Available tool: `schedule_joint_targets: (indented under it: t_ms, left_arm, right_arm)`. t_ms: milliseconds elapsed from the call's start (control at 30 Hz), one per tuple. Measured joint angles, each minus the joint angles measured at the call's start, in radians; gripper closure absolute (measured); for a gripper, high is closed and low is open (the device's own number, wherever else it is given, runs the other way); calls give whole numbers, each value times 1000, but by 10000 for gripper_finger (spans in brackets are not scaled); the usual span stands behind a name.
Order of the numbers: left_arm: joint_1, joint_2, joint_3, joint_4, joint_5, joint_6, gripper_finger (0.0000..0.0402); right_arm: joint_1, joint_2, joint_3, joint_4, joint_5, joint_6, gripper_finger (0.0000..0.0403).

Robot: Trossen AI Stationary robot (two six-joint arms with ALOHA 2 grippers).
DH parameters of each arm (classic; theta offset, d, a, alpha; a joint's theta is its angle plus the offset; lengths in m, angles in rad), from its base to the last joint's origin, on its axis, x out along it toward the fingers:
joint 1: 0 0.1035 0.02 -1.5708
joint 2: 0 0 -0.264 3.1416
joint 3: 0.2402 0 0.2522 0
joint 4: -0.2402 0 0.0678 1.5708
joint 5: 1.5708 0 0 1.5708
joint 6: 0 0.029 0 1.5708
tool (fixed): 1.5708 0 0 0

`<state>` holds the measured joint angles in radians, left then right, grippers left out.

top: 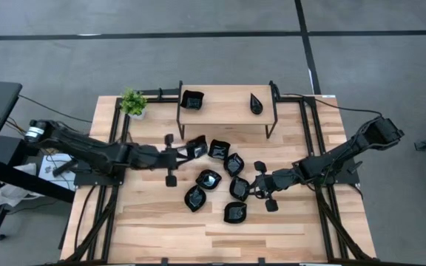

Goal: Pick & Place Mini shaped plates
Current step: Stack the black distorted square plate on top of the black distorted square plate on the shelf

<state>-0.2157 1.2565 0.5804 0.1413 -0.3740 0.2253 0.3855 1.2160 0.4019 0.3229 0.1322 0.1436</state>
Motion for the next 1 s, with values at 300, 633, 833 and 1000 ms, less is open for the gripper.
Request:
schedule_joint_targets:
  t_ms: [300,633,833,1000]
  left_arm:
    - [73,-185,0,4,-52,387,394]
    - [313,-242,0,17,64,584,394]
    - [472,-226,0,50,221,678,392]
    - [589,-200,6,66,360,744,393]
  right_arm:
    - [0,0,0,3,0,0,333]
    - [0,0,0,2,6,18,333]
    - [2,0,0,2,40,84,333]
    - [8,0,0,0,100,134,333]
